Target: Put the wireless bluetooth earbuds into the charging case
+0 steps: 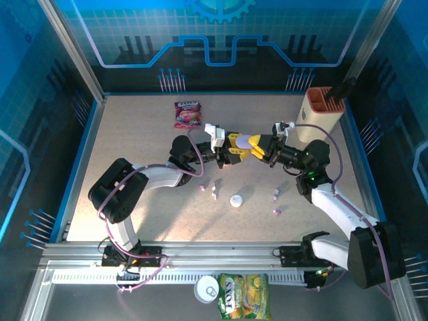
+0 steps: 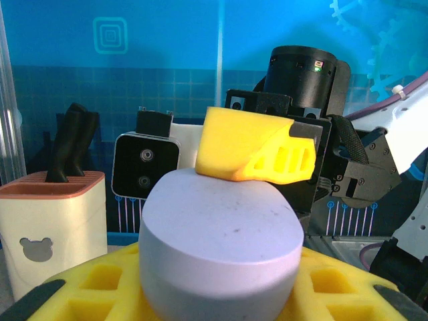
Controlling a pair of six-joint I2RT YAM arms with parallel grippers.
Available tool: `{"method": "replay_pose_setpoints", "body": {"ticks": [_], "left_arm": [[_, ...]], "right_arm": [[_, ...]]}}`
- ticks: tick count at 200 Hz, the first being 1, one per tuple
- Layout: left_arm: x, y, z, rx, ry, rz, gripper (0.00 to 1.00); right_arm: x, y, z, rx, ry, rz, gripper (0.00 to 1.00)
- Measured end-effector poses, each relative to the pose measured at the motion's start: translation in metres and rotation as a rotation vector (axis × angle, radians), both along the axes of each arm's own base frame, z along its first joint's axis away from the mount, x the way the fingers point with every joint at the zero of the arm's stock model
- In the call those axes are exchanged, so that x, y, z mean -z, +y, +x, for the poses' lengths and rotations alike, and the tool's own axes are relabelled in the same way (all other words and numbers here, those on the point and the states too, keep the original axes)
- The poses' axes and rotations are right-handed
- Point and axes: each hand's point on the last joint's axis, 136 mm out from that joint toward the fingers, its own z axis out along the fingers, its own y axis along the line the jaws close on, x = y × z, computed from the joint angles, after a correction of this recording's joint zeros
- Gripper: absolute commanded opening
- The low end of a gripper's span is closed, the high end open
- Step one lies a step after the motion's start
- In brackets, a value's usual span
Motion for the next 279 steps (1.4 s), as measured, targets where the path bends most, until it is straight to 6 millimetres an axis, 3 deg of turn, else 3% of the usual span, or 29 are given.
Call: {"method": "replay_pose_setpoints", "body": {"ticks": [28, 114, 159, 193, 220, 244, 259, 279], "left_arm": [[0.0, 0.0, 0.0, 0.0, 0.0, 0.0, 0.37], [0.001, -0.001, -0.003, 0.012, -0.005, 0.005, 0.38], [0.01, 0.001, -0.006, 0.018, 0.009, 0.018, 0.38], [0.022, 0.003, -0.009, 0.021, 0.034, 0.037, 0.38], [0.041, 0.007, -0.013, 0.02, 0.071, 0.066, 0.38], [0.054, 0.011, -0.015, 0.015, 0.103, 0.087, 0.38], [0.062, 0.013, -0.017, 0.014, 0.121, 0.099, 0.38], [0.071, 0.016, -0.021, 0.014, 0.143, 0.114, 0.38]], "right_arm": [[0.0, 0.0, 0.0, 0.001, -0.001, -0.001, 0.28], [0.011, -0.003, 0.004, 0.03, 0.016, -0.037, 0.7], [0.013, -0.017, 0.01, 0.079, -0.009, -0.062, 0.77], [0.028, -0.032, 0.014, 0.127, -0.048, -0.163, 0.79], [0.037, -0.05, 0.017, 0.198, -0.152, -0.359, 0.8], [0.031, -0.057, 0.014, 0.22, -0.329, -0.565, 0.85], [0.027, -0.051, 0.004, 0.2, -0.476, -0.691, 0.88], [0.026, -0.028, -0.023, 0.114, -0.697, -0.811, 0.9]]}}
